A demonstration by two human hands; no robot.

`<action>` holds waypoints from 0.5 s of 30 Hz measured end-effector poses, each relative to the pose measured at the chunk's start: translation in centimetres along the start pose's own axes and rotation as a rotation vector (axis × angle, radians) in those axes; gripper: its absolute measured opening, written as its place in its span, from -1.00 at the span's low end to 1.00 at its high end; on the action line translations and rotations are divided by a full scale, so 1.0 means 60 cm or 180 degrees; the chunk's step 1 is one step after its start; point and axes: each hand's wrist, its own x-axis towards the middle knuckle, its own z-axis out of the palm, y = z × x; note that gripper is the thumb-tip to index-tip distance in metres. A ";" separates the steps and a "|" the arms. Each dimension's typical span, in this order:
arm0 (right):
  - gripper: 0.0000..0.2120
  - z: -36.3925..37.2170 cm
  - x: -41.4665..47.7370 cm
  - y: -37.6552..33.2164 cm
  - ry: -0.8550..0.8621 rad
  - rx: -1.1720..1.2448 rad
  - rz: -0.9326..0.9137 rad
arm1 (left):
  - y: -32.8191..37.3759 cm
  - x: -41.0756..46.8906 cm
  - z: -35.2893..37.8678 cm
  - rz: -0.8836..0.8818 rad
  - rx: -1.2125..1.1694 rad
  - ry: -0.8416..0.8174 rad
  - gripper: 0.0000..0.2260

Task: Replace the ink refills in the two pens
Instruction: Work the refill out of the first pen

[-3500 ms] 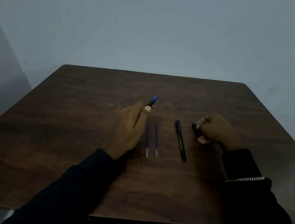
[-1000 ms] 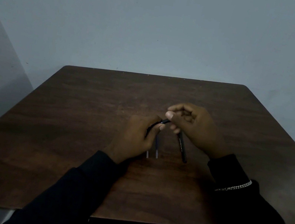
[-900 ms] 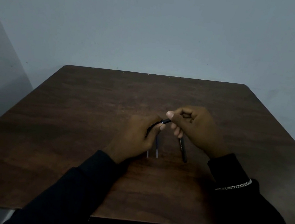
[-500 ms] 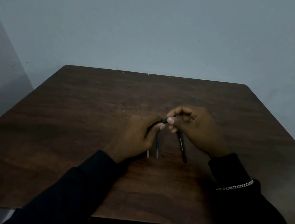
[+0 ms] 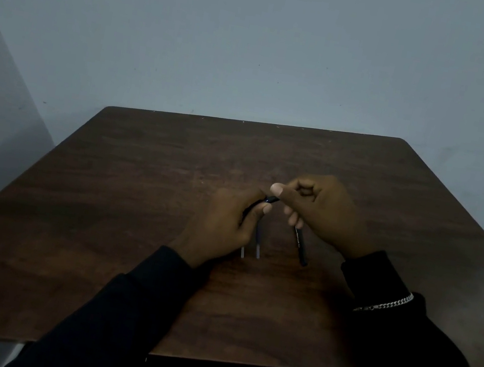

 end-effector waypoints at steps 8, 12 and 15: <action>-0.96 -0.003 0.002 0.004 -0.0283 0.0495 -0.0003 | 0.004 0.003 0.000 -0.0013 0.0017 0.0034 -0.86; -0.83 -0.009 -0.001 0.000 -0.0330 0.0201 -0.0190 | 0.006 0.002 -0.001 -0.0088 0.0001 -0.0041 -0.85; -0.73 -0.010 -0.001 -0.003 -0.0318 0.0120 -0.0092 | 0.008 0.002 -0.002 -0.0036 0.0006 -0.0043 -0.81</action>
